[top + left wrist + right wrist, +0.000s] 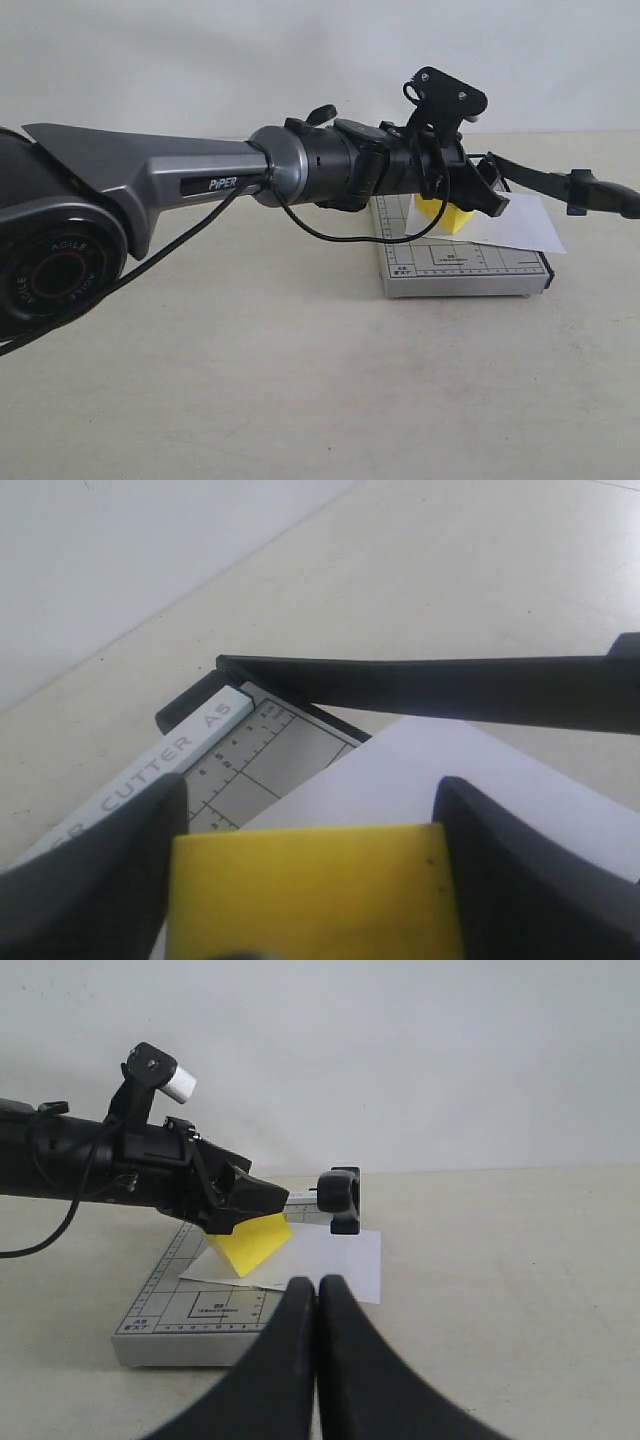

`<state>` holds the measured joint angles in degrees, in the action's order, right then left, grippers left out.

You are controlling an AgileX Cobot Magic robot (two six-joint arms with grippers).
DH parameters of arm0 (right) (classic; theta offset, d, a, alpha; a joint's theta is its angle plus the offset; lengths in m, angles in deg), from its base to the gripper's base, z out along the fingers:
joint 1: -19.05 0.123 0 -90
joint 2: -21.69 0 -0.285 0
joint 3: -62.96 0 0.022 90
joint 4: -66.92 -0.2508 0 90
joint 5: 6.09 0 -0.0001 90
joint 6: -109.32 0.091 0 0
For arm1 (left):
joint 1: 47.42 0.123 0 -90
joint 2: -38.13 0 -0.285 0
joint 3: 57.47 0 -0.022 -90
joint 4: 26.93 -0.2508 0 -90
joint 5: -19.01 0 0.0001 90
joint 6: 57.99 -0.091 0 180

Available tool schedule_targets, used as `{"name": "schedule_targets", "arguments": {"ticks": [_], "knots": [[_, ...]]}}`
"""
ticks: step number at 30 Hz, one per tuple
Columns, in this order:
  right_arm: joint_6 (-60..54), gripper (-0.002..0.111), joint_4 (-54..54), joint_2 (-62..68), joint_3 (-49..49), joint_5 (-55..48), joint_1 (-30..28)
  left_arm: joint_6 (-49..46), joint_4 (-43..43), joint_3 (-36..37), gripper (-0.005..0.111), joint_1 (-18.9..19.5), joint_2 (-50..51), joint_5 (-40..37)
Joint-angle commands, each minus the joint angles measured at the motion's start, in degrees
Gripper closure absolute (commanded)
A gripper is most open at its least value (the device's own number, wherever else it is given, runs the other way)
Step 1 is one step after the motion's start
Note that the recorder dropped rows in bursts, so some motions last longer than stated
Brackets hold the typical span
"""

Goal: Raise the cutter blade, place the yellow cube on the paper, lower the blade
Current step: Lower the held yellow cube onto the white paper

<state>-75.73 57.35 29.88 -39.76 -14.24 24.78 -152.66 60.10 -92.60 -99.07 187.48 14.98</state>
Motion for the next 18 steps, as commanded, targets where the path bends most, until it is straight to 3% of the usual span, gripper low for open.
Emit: {"name": "schedule_targets", "arguments": {"ticks": [1,18], "knots": [[0.05,0.108,-0.03,-0.41,-0.07,0.57,-0.01,0.44,0.12,0.15,0.055,-0.2,-0.15,-0.52],[0.05,0.108,-0.03,-0.41,-0.07,0.57,-0.01,0.44,0.59,0.15,0.05,-0.2,-0.15,-0.52]]}}
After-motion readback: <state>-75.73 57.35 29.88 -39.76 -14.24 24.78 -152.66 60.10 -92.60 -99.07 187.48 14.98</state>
